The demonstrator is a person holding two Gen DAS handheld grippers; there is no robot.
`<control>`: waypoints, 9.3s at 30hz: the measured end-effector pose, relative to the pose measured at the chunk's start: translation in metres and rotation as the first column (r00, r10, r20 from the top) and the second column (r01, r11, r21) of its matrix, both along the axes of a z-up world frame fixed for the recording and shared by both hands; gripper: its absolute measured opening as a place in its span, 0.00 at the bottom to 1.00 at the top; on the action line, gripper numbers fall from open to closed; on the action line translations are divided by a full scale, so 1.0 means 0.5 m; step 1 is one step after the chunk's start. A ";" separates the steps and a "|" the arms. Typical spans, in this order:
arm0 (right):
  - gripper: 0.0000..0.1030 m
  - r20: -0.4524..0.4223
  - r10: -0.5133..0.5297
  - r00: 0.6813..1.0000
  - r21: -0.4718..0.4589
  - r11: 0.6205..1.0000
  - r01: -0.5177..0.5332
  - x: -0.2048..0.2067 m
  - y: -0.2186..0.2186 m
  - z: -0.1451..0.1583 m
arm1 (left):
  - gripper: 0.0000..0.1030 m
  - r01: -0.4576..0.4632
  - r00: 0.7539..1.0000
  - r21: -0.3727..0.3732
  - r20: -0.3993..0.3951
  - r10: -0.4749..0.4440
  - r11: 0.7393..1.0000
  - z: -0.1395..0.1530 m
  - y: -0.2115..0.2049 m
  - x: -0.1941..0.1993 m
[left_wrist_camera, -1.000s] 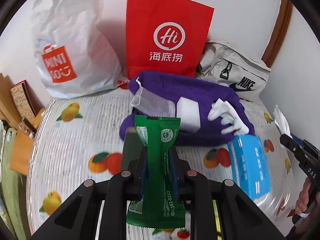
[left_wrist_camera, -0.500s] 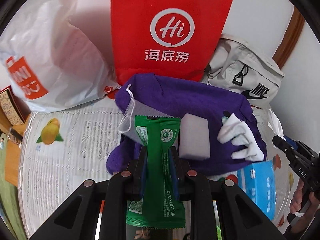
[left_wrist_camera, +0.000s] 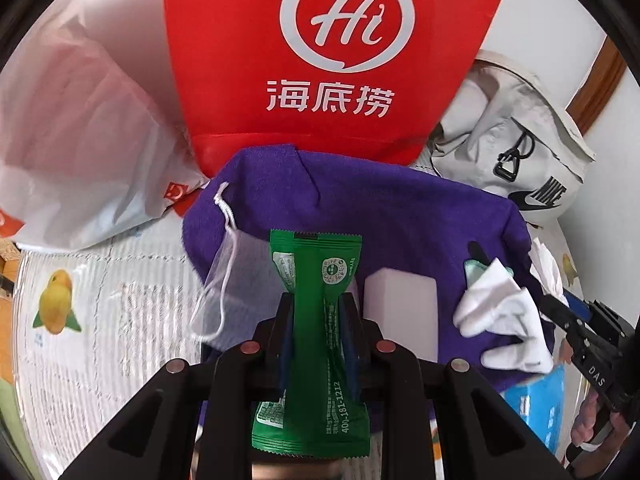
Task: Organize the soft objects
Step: 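Carry the green packet with the left tool while the right tool carries the sock to the towel, then open the left tool on the towel while the right tool releases the sock there, then move both tools back and grasp the white printed snack packet with the left tool, then lift the white packet with the left tool while the right tool grasps the yellow Adidas pouch, then carry the white packet and yellow pouch over the purple towel with both tools, then open the left tool on the towel while the right tool releases the pouch there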
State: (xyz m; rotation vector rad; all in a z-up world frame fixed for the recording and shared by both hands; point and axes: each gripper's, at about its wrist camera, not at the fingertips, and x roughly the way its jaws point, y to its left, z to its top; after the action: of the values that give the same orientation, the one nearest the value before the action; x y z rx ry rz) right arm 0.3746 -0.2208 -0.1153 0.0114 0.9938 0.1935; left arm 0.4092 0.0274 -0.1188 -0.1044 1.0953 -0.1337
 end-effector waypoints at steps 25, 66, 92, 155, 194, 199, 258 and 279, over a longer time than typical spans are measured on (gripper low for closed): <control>0.70 -0.005 0.007 1.000 0.007 1.000 -0.007 -0.002 0.004 -0.010 | 0.68 -0.009 0.999 0.078 0.048 0.005 0.997 0.037 -0.034 0.011; 0.70 0.009 -0.043 0.999 0.072 0.996 0.042 -0.562 0.000 0.066 | 0.68 0.205 0.974 -0.084 -0.076 -0.212 0.975 -0.071 -0.061 -0.524; 0.70 -0.057 0.064 0.996 0.099 0.993 -0.058 -0.555 0.101 0.015 | 0.39 0.159 0.986 0.047 0.049 -0.161 0.986 -0.045 0.008 -0.529; 0.84 -0.164 -0.107 0.981 0.004 0.994 0.109 -0.562 0.153 -0.085 | 0.50 0.086 0.996 0.032 0.021 -0.087 0.996 -0.083 0.063 -0.589; 0.71 -0.048 0.070 0.996 -0.009 0.997 -0.070 -0.574 0.075 -0.008 | 0.35 -0.018 0.996 0.049 0.093 0.013 0.999 0.006 0.058 -0.557; 0.71 -0.006 0.080 0.997 0.004 0.997 -0.080 -0.550 0.073 0.036 | 0.35 -0.031 0.994 0.041 0.105 0.027 0.999 0.032 0.064 -0.527; 0.76 -0.044 0.071 0.997 -0.025 0.997 -0.072 0.053 0.073 0.004 | 0.47 0.021 0.998 -0.026 -0.066 -0.022 0.999 -0.035 0.000 0.033; 0.86 0.045 0.033 0.998 0.007 0.999 -0.033 -0.013 0.054 0.088 | 0.75 0.053 0.997 -0.036 0.053 -0.051 0.998 0.065 0.013 -0.068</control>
State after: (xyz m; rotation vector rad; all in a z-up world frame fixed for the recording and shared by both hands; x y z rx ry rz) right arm 0.3683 -0.1939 -0.0712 -0.0019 0.9491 0.2274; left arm 0.3750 0.0339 -0.0862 -0.1051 1.0445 -0.2023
